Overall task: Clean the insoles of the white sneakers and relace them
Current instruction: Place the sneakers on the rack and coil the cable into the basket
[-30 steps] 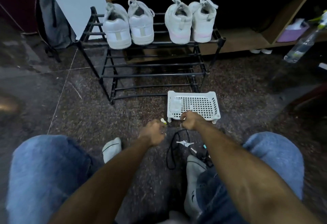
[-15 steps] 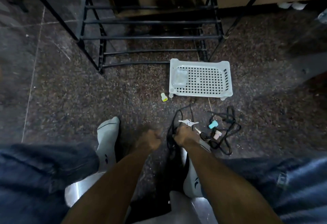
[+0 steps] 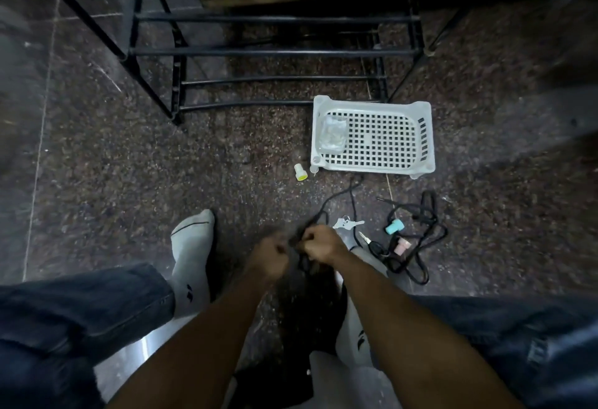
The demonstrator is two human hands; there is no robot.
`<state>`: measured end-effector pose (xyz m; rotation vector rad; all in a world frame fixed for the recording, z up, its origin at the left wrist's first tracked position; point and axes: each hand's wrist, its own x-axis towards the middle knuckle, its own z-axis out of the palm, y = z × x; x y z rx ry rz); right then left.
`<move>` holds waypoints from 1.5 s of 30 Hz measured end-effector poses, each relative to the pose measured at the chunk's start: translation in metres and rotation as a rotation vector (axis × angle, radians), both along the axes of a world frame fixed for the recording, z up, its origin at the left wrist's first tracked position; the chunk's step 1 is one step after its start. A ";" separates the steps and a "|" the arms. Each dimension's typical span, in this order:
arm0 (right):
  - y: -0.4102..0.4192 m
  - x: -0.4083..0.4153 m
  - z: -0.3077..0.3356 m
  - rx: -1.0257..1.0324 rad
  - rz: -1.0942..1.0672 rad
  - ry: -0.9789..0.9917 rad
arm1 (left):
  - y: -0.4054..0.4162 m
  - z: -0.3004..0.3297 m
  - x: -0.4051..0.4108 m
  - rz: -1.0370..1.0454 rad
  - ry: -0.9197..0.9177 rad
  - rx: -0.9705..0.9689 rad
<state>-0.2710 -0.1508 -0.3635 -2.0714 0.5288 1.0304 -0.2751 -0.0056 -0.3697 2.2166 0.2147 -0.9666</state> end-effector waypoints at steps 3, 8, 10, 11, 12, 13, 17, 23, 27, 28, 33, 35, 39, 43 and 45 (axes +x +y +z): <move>-0.007 0.016 0.041 0.159 -0.080 -0.087 | -0.015 0.030 0.016 0.004 -0.160 -0.317; -0.030 0.048 0.135 0.295 -0.082 -0.314 | -0.032 0.080 0.042 0.081 -0.223 -0.494; -0.040 0.059 0.170 0.321 -0.125 -0.428 | -0.033 0.093 0.046 0.178 -0.243 -0.511; -0.045 0.064 0.186 0.310 -0.156 -0.488 | -0.032 0.100 0.048 0.209 -0.248 -0.503; -0.050 0.069 0.202 0.286 -0.193 -0.550 | -0.029 0.104 0.049 0.238 -0.250 -0.497; -0.054 0.074 0.218 0.265 -0.247 -0.622 | -0.026 0.108 0.050 0.262 -0.248 -0.489; -0.075 0.084 0.267 0.224 -0.474 -0.877 | -0.016 0.129 0.052 0.380 -0.236 -0.485; -0.070 0.071 0.302 0.287 -0.197 -0.689 | -0.048 0.170 0.058 0.176 -0.226 -0.625; -0.057 0.064 0.315 0.411 -0.169 -0.636 | -0.094 0.187 0.052 -0.016 -0.291 -0.741; -0.058 0.064 0.319 0.392 -0.183 -0.661 | -0.100 0.189 0.051 -0.049 -0.291 -0.728; -0.096 0.070 0.327 0.160 -0.458 -0.842 | -0.078 0.172 0.056 -0.157 -0.184 -0.507; -0.119 0.072 0.324 0.026 -0.598 -0.883 | -0.054 0.166 0.067 -0.155 -0.179 -0.414; -0.153 0.067 0.307 -0.312 -0.635 -0.806 | -0.026 0.194 0.090 0.022 -0.228 -0.430; -0.150 0.061 0.288 -0.464 -0.534 -0.672 | -0.037 0.237 0.095 -0.140 -0.287 -0.472; -0.143 0.059 0.286 -0.498 -0.483 -0.654 | -0.048 0.255 0.095 -0.201 -0.353 -0.468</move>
